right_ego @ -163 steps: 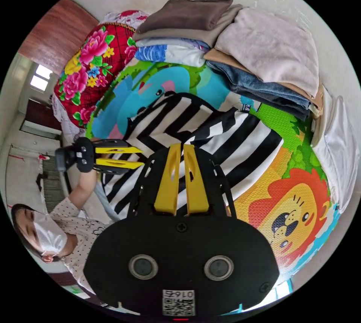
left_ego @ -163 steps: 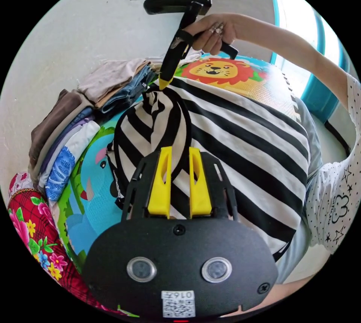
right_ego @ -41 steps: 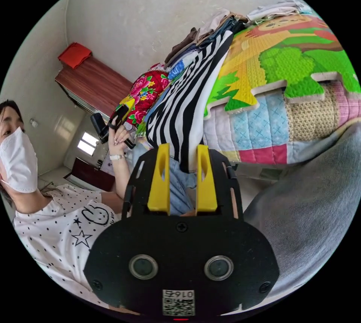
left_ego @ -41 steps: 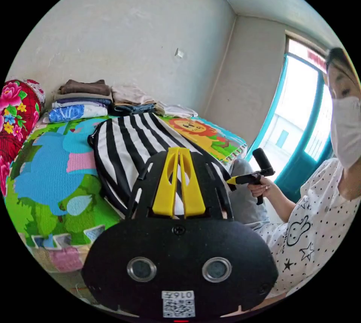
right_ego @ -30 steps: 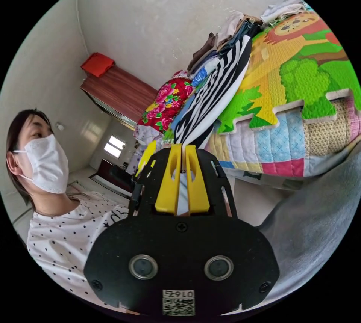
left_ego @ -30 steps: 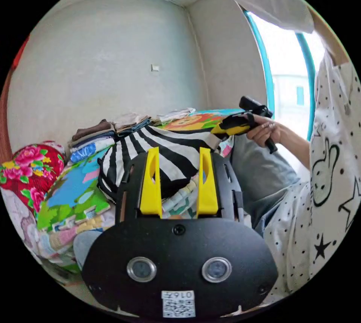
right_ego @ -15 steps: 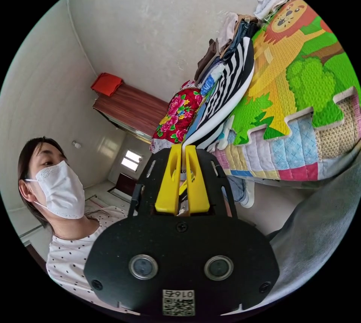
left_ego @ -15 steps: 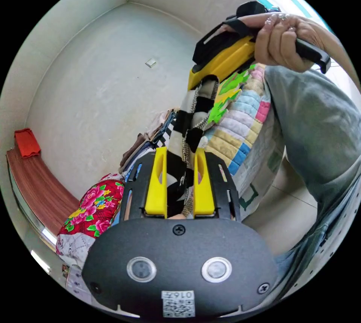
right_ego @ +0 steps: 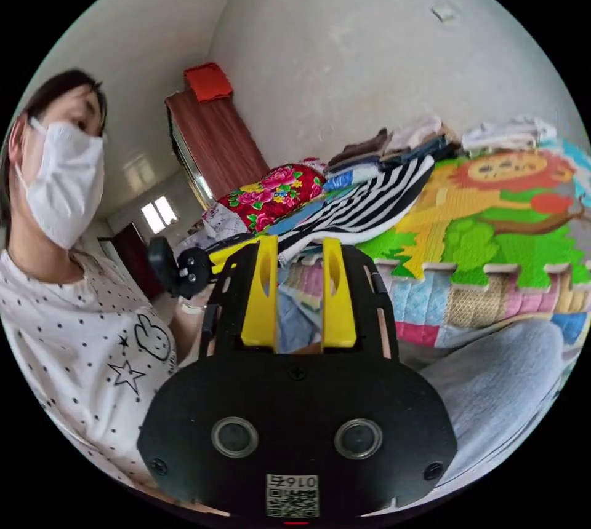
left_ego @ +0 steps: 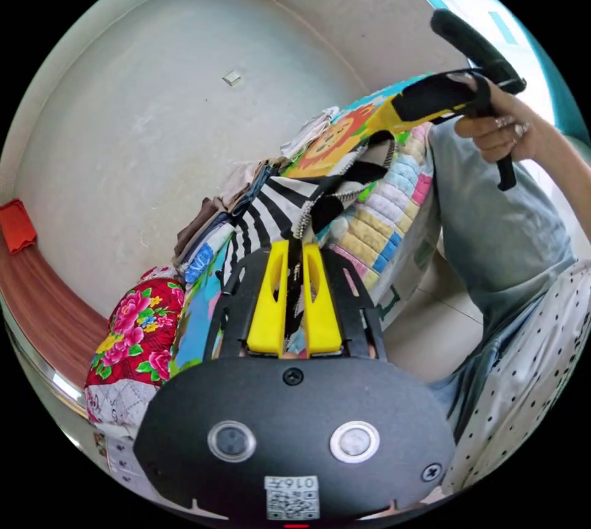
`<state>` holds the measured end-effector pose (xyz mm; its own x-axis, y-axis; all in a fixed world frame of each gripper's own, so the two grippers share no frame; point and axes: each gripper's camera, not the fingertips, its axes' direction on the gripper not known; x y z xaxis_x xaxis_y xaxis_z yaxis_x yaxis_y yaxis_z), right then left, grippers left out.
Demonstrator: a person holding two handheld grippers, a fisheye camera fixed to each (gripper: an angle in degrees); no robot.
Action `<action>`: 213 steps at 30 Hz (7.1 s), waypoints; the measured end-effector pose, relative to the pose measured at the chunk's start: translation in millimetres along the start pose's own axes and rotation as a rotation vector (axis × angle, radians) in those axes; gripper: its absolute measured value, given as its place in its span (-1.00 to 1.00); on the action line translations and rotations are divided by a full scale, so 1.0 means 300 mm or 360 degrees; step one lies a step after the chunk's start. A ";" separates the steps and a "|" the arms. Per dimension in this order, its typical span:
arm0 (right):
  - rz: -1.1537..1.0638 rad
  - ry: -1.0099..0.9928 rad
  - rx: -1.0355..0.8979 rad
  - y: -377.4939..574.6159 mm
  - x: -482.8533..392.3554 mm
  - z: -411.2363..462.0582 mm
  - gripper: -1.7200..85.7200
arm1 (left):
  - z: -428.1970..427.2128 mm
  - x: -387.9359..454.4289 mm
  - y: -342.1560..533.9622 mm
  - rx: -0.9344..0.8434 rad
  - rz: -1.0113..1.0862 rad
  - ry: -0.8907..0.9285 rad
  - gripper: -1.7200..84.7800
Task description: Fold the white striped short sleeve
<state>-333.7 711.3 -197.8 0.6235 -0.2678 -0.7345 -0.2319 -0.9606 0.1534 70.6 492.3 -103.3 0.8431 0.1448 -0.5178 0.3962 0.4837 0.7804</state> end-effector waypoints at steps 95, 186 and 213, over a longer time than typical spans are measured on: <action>-0.0420 0.1106 -0.1359 -1.585 0.380 1.495 -0.81 | 1.796 -1.572 0.138 -0.0618 -0.0921 0.0786 -0.97; -0.0206 0.0718 -0.0575 -1.211 0.550 0.510 -0.71 | 1.463 -1.302 0.483 -0.0201 -0.0887 0.1144 -0.88; 0.0552 -0.0172 -0.0397 -1.314 1.329 0.483 -0.72 | 2.013 -1.361 0.954 0.0047 -0.1621 0.1906 -0.81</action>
<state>-101.8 994.1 -646.8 0.4557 -0.5811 -0.6743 -0.2183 -0.8074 0.5482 59.0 50.3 543.1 -0.5332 0.3612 -0.7650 0.6150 0.7865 -0.0573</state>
